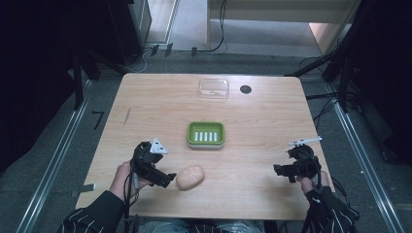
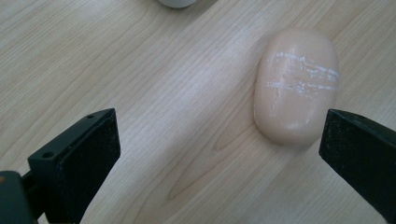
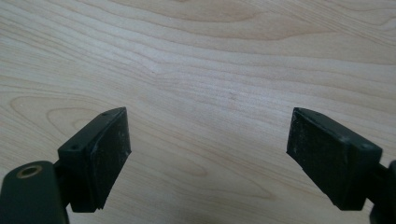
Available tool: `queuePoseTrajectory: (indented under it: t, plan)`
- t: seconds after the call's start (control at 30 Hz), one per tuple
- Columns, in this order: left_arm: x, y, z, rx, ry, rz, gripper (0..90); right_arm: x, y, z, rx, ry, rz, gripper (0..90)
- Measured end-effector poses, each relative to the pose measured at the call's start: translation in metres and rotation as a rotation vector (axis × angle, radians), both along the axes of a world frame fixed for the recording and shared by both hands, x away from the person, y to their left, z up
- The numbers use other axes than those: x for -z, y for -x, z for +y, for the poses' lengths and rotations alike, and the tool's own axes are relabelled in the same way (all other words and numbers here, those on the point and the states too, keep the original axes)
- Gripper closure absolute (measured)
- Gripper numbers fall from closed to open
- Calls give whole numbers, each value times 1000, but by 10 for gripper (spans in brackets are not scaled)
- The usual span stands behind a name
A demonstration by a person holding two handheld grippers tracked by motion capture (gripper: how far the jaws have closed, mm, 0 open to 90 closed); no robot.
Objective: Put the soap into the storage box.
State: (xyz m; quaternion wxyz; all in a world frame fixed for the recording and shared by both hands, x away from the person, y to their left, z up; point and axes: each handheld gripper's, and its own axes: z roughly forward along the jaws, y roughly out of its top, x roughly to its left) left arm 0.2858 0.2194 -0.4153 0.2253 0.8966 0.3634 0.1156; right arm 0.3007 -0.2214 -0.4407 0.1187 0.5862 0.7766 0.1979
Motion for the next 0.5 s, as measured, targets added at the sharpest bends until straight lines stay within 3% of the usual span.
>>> queuePoseTrajectory:
  t: [0.5]
  plan:
    - [4,-11,-8,39,-8,9,0,0,0,1,-2,8,-2,141]
